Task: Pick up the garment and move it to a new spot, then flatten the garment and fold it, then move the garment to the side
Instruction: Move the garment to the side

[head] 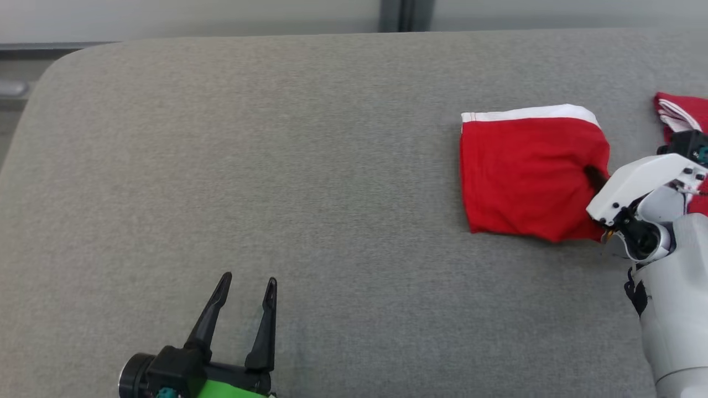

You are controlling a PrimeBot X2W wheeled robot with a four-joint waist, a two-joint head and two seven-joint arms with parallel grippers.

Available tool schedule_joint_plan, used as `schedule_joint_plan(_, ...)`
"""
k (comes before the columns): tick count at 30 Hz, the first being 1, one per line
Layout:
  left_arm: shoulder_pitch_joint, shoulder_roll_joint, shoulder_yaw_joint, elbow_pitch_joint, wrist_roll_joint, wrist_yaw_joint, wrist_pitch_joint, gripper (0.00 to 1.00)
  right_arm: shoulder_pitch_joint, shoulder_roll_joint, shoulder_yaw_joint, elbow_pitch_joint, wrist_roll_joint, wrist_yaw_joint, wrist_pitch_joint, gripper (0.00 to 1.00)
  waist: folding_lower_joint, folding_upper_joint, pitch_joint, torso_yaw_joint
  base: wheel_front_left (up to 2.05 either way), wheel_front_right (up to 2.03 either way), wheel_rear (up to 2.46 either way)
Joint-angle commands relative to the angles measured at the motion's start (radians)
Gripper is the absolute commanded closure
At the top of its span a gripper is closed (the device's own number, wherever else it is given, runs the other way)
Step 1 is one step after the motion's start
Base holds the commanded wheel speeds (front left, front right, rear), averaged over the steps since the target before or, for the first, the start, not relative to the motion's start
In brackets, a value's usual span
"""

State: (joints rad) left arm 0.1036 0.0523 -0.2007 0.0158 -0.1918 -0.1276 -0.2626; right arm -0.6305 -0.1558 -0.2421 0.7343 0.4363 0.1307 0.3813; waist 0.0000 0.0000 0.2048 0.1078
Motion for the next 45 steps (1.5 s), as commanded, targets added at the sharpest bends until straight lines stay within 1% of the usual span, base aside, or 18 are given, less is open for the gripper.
schedule_joint_plan(1, -0.028, 0.01, -0.001, -0.005, 0.003, -0.004, -0.003, 0.0, -0.026, -0.009, -0.002, -0.014, -0.011, 0.0, -0.004, 1.0, 0.0, 0.0, 0.029, -0.173, 0.0, 0.0, 0.0)
schedule_joint_plan(4, -0.06, 0.024, -0.014, -0.005, -0.002, -0.003, -0.002, 0.0, -0.056, -0.036, -0.006, -0.036, -0.042, 0.0, -0.02, 1.0, 0.0, 0.0, 0.061, -0.194, 0.0, 0.0, 0.0)
schedule_joint_plan(8, -0.084, 0.056, -0.044, 0.018, -0.021, -0.004, -0.001, 0.0, -0.128, -0.067, -0.012, -0.031, -0.111, 0.0, -0.028, 1.0, 0.0, 0.0, 0.107, -0.19, 0.0, 0.0, 0.0)
schedule_joint_plan(11, -0.101, 0.073, -0.054, 0.022, -0.028, -0.003, -0.001, 0.0, -0.197, -0.104, -0.055, -0.018, -0.155, 0.0, -0.007, 1.0, 0.0, 0.0, 0.142, -0.165, 0.0, 0.0, 0.0)
schedule_joint_plan(17, -0.085, 0.087, -0.029, 0.028, -0.039, -0.004, -0.001, 0.0, -0.285, -0.2, -0.156, -0.003, -0.265, 0.0, 0.1, 1.0, 0.0, 0.0, 0.18, -0.109, 0.0, 0.0, 0.0)
schedule_joint_plan(18, -0.08, 0.089, -0.029, 0.027, -0.041, -0.004, -0.001, 0.0, -0.287, -0.226, -0.17, -0.006, -0.309, 0.0, 0.105, 1.0, 0.0, 0.0, 0.182, -0.102, 0.0, 0.0, 0.0)
schedule_joint_plan(19, -0.079, 0.089, -0.029, 0.025, -0.042, -0.004, -0.001, 0.0, -0.284, -0.242, -0.175, -0.011, -0.344, 0.0, 0.096, 0.9, 0.0, 0.0, 0.184, -0.098, 0.0, 0.0, 0.0)
schedule_joint_plan(20, -0.079, 0.089, -0.03, 0.024, -0.041, -0.004, -0.001, 0.0, -0.284, -0.253, -0.18, -0.024, -0.388, -0.001, 0.07, 0.27, 0.0, 0.0, 0.186, -0.093, 0.0, 0.0, 0.0)
schedule_joint_plan(21, -0.081, 0.089, -0.029, 0.024, -0.042, -0.004, -0.001, 0.0, -0.287, -0.255, -0.193, -0.032, -0.419, -0.001, 0.045, 0.0, 0.0, 0.0, 0.186, -0.09, 0.0, 0.0, 0.0)
schedule_joint_plan(24, -0.088, 0.08, -0.023, 0.023, -0.041, -0.004, -0.001, 0.0, -0.284, -0.225, -0.231, -0.041, -0.509, -0.001, -0.036, 0.0, 0.0, 0.0, 0.179, -0.085, 0.0, 0.0, 0.0)
schedule_joint_plan(26, -0.085, 0.075, -0.016, 0.024, -0.038, -0.004, -0.001, 0.0, -0.258, -0.223, -0.203, -0.033, -0.57, -0.001, -0.054, 0.0, 0.0, 0.0, 0.165, -0.087, 0.0, 0.0, 0.0)
schedule_joint_plan(28, -0.077, 0.07, -0.007, 0.018, -0.034, -0.004, -0.001, 0.0, -0.256, -0.233, -0.192, -0.076, -0.62, -0.001, -0.114, 0.0, 0.0, 0.0, 0.15, -0.089, 0.0, 0.0, 0.0)
schedule_joint_plan(30, -0.068, 0.064, 0.009, 0.013, -0.03, -0.004, -0.001, 0.0, -0.226, -0.204, -0.17, -0.1, -0.63, -0.001, -0.169, 0.0, 0.0, 0.0, 0.127, -0.091, 0.0, 0.0, 0.0)
schedule_joint_plan(32, -0.051, 0.052, 0.036, 0.013, -0.022, -0.004, -0.001, 0.0, -0.191, -0.182, -0.146, -0.13, -0.605, -0.001, -0.224, 0.0, 0.0, 0.0, 0.095, -0.092, 0.0, 0.0, 0.0)
schedule_joint_plan(37, -0.012, 0.023, 0.095, 0.02, -0.004, 0.002, -0.001, 0.0, -0.053, -0.185, -0.062, -0.245, -0.519, -0.001, -0.354, 0.0, 0.0, 0.0, -0.006, -0.093, 0.0, 0.0, 0.0)
schedule_joint_plan(40, 0.022, 0.012, 0.126, 0.033, 0.003, 0.012, -0.001, 0.0, 0.081, -0.173, -0.022, -0.329, -0.438, -0.001, -0.434, 0.0, 0.0, 0.0, -0.078, -0.087, 0.0, 0.0, 0.0)
schedule_joint_plan(43, 0.058, 0.006, 0.157, 0.051, 0.006, 0.024, -0.001, 0.0, 0.252, -0.179, 0.019, -0.407, -0.377, -0.001, -0.51, 0.0, 0.0, 0.0, -0.149, -0.08, 0.0, 0.0, 0.0)
schedule_joint_plan(45, 0.081, 0.004, 0.176, 0.061, 0.015, 0.031, -0.001, 0.0, 0.351, -0.14, 0.04, -0.444, -0.297, -0.001, -0.553, 0.0, 0.0, 0.0, -0.186, -0.078, 0.0, 0.0, 0.0)
